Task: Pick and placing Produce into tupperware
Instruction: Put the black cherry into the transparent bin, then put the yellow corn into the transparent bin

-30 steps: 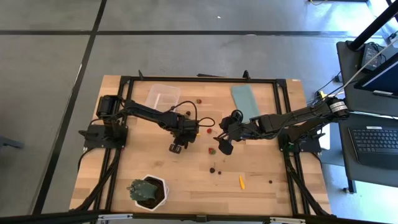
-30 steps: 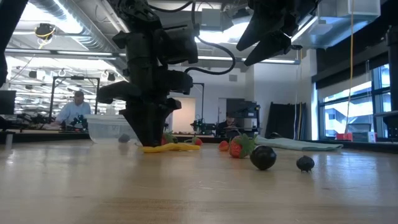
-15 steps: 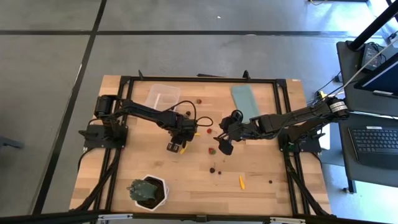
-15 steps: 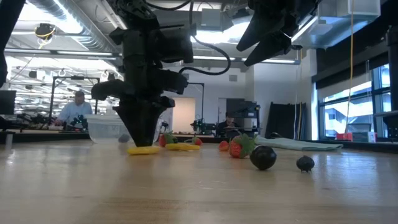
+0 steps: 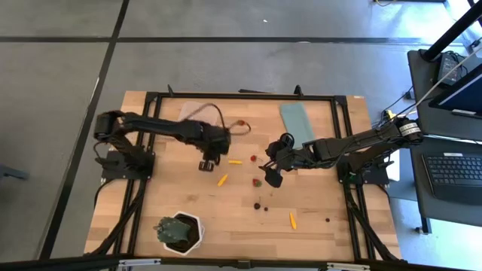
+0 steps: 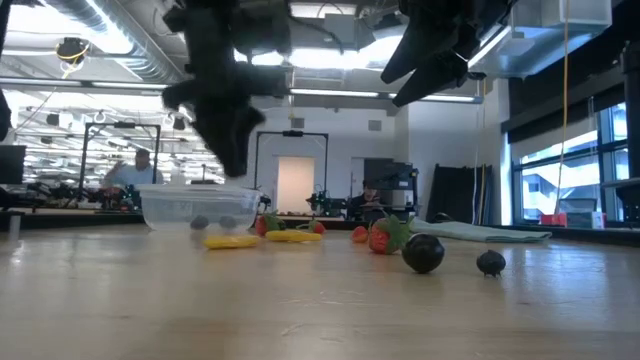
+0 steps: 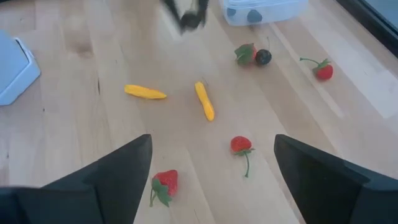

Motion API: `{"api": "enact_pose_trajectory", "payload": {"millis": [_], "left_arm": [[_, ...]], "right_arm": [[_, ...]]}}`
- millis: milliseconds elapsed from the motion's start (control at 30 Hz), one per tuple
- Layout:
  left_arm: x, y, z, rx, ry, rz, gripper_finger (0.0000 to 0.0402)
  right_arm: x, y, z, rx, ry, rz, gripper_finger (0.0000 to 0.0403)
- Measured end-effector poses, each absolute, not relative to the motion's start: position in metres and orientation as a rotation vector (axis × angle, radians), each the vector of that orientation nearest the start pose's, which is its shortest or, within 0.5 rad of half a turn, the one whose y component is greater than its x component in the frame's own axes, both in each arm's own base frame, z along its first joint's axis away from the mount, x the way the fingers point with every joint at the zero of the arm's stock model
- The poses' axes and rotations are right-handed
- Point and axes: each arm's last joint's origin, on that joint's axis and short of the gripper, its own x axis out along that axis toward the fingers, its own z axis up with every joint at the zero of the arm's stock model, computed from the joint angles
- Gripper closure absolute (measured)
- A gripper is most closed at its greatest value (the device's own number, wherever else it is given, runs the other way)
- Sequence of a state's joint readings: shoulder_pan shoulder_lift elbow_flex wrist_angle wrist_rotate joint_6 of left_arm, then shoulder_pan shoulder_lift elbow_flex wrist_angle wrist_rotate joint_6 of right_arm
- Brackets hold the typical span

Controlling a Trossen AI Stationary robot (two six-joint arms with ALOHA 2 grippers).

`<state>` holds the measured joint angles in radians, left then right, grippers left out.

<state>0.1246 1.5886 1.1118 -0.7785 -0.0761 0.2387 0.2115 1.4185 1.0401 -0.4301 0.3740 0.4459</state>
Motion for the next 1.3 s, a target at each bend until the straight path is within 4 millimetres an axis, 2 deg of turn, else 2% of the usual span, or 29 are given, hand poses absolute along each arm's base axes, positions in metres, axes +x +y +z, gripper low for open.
{"api": "enact_pose_trajectory", "payload": {"millis": [167, 267, 433, 533, 667, 933, 1300], "left_arm": [[0.277, 0.064, 0.25, 0.141, 1.169, 0.304, 0.0301], [0.266, 0.08, 0.26, 0.091, 1.134, 0.491, 0.0299], [0.253, 0.103, 0.26, -0.072, 1.139, 0.699, 0.0302], [0.251, 0.115, 0.252, -0.17, 1.147, 0.774, 0.0297], [0.251, 0.126, 0.241, -0.247, 1.184, 0.807, 0.0288], [0.256, 0.136, 0.222, -0.265, 1.254, 0.821, 0.0297], [0.258, 0.137, 0.22, -0.262, 1.267, 0.811, 0.0234]], "right_arm": [[0.291, 0.052, 0.262, 0.189, 0.715, -0.318, 0.0064], [0.291, 0.052, 0.262, 0.189, 0.714, -0.318, 0.0064], [0.292, 0.052, 0.262, 0.192, 0.707, -0.317, 0.0064], [0.292, 0.052, 0.262, 0.193, 0.703, -0.316, 0.0064], [0.292, 0.052, 0.263, 0.196, 0.701, -0.316, 0.0064], [0.292, 0.052, 0.263, 0.217, 0.697, -0.324, 0.0064], [0.292, 0.052, 0.263, 0.217, 0.698, -0.324, 0.0064]]}}
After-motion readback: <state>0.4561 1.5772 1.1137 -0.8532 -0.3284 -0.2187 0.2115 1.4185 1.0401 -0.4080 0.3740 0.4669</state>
